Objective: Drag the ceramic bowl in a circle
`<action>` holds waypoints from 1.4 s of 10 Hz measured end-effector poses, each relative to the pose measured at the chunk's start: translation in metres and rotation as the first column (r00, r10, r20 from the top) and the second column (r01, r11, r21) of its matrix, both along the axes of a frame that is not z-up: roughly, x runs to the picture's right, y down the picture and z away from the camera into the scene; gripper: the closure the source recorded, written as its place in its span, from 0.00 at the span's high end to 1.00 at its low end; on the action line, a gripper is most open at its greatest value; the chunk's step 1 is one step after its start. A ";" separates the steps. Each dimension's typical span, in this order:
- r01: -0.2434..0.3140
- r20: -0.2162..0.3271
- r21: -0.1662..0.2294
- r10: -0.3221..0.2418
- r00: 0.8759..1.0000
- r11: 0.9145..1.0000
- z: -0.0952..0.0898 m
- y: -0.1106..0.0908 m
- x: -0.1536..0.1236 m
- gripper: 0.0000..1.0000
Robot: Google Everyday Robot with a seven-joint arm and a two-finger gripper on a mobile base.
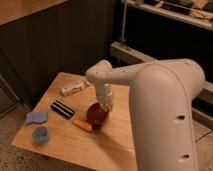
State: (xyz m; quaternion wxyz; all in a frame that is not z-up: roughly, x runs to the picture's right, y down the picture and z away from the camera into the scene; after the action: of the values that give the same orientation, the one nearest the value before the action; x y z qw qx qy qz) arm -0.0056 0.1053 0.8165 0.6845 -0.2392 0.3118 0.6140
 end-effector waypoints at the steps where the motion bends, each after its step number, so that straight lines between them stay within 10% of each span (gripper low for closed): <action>1: 0.005 0.017 0.004 -0.005 1.000 1.000 0.003 -0.003 -0.009 0.00; 9: 0.046 0.056 0.079 -0.050 0.997 0.996 0.068 -0.084 -0.037 0.00; 14: 0.028 -0.062 0.091 -0.022 0.998 0.995 0.108 -0.125 0.020 0.00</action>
State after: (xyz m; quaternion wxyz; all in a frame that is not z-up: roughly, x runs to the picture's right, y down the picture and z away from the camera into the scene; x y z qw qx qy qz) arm 0.0147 -0.0197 0.9241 0.6927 -0.1847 0.3067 0.6260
